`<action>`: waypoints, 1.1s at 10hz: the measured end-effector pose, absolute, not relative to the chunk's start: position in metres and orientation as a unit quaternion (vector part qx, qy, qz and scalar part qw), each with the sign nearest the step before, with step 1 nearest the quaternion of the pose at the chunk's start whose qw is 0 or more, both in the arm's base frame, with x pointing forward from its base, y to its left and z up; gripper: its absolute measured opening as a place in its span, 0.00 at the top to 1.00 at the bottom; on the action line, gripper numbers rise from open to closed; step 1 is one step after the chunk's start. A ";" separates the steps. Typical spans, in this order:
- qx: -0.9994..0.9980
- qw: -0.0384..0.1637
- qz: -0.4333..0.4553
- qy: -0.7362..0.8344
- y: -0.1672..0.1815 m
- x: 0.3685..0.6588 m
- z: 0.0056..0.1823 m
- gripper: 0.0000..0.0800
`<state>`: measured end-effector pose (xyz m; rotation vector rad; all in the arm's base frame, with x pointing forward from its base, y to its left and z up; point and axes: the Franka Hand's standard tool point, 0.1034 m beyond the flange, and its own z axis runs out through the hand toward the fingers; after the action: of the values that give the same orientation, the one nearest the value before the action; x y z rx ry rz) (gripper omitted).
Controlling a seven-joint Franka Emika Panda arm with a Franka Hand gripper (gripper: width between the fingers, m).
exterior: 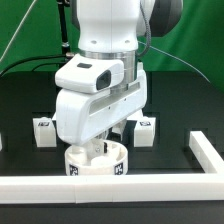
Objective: Assemble stool
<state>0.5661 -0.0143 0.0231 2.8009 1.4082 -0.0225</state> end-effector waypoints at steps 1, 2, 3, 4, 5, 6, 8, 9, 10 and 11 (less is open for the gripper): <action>0.893 0.003 -0.007 0.449 -0.014 0.566 0.023 0.61; 0.893 0.003 -0.007 0.449 -0.014 0.566 0.023 0.61; 0.893 0.003 -0.007 0.449 -0.014 0.566 0.023 0.61; 0.893 0.003 -0.007 0.449 -0.014 0.566 0.023 0.61; 0.893 0.003 -0.007 0.449 -0.014 0.566 0.023 0.61; 0.893 0.003 -0.007 0.450 -0.013 0.566 0.023 0.61; 0.889 0.005 0.018 0.458 0.023 0.574 0.023 0.61; 0.892 0.003 0.024 0.450 0.048 0.583 0.023 0.61; 0.894 -0.002 0.026 0.447 0.071 0.589 0.023 0.61; 0.892 -0.004 0.026 0.452 0.083 0.589 0.023 0.61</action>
Offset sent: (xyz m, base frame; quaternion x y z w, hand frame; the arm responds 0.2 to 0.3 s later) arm 0.0000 0.0000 0.0000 0.0000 0.0000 0.0000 1.0000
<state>0.5888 0.0830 0.0227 2.8080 1.4223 0.0807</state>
